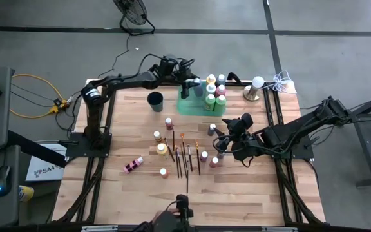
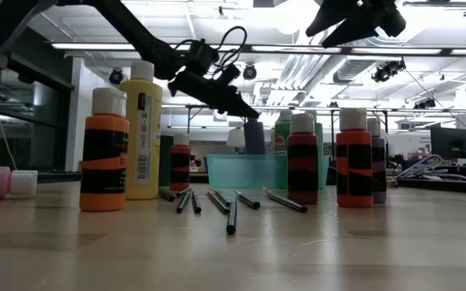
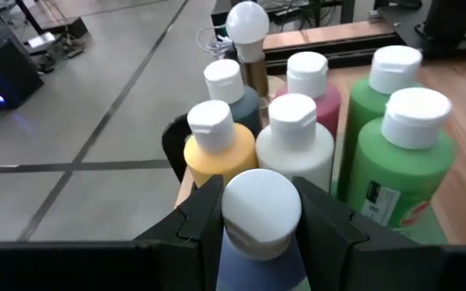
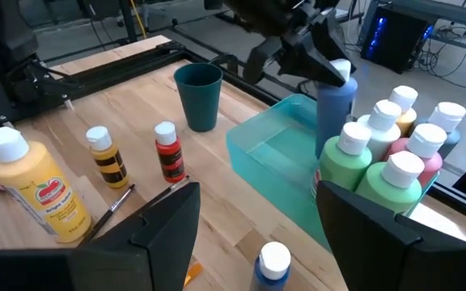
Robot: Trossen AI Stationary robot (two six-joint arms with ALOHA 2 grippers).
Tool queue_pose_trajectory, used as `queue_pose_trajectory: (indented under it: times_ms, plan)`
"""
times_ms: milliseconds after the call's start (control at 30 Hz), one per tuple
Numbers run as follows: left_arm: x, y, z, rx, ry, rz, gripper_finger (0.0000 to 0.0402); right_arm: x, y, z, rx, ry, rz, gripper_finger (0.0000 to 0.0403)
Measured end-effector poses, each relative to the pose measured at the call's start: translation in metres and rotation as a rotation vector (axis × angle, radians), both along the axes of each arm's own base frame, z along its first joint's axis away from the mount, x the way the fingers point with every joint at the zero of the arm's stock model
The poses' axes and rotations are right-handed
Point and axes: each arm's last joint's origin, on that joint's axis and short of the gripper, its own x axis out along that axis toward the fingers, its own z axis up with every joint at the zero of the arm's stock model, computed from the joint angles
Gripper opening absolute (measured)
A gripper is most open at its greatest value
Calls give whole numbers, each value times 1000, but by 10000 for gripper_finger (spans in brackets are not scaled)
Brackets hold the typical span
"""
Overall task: Pick & Place Paint Supplies
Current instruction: Put the large blue paint bottle into the green bin
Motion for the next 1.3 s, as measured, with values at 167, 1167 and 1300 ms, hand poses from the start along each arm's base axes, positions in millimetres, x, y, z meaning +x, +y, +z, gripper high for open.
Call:
queue_pose_trajectory:
  times_ms: [167,1167,1300]
  plan:
    - [7,6,-2,-25,19,3,118,0,0,0,0,0,0,242]
    - [22,20,-15,-37,53,119,173,2,1,-2,-3,8,1,242]
    - [22,21,-14,-38,39,130,191,2,1,-2,-1,9,2,242]
